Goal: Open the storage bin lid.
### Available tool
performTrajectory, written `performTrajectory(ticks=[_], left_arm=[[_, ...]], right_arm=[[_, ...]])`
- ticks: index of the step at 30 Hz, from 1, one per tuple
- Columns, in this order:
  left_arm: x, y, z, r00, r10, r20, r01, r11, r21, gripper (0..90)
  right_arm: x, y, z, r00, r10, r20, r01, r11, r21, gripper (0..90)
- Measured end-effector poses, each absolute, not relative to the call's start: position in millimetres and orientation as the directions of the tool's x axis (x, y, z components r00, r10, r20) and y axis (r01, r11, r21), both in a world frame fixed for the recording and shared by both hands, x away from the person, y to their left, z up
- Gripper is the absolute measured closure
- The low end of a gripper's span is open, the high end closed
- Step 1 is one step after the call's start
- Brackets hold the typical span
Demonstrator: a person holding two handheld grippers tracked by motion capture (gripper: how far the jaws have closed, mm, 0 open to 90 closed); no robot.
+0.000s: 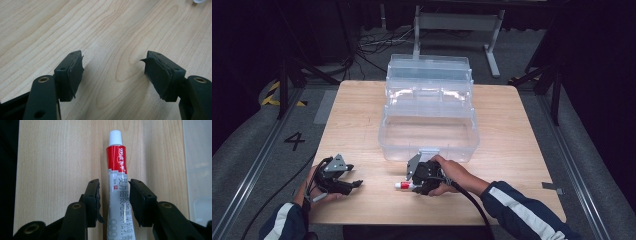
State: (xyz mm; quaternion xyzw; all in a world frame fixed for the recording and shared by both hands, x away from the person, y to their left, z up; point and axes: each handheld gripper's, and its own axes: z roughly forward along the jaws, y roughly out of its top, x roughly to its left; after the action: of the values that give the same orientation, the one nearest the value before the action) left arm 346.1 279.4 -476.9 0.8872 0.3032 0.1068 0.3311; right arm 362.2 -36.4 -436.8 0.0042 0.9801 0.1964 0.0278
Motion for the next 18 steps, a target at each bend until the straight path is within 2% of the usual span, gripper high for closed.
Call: performTrajectory(ticks=[4,7,12,18], left_arm=[[346.3,279.8,-479.8,0.788,0.615,-0.016,0.465,-0.579,0.670,28.5],[346.3,279.7,-481.7,0.789,0.615,-0.016,0.457,-0.569,0.684,26.8],[346.6,280.4,-483.8,0.791,0.611,-0.018,0.448,-0.559,0.698,25.8],[346.8,280.0,-483.7,0.789,0.615,-0.016,0.450,-0.559,0.697,25.3]], right_arm=[[363.1,-29.8,-440.0,-0.999,0.017,-0.048,0.000,0.939,0.343,60.7],[361.6,-26.1,-444.1,-0.999,-0.002,-0.041,-0.014,0.951,0.307,64.4],[362.2,-25.4,-446.9,-0.999,0.006,-0.031,-0.004,0.951,0.310,69.8],[360.1,-30.2,-447.0,-0.999,-0.001,-0.035,-0.012,0.947,0.322,70.7]])
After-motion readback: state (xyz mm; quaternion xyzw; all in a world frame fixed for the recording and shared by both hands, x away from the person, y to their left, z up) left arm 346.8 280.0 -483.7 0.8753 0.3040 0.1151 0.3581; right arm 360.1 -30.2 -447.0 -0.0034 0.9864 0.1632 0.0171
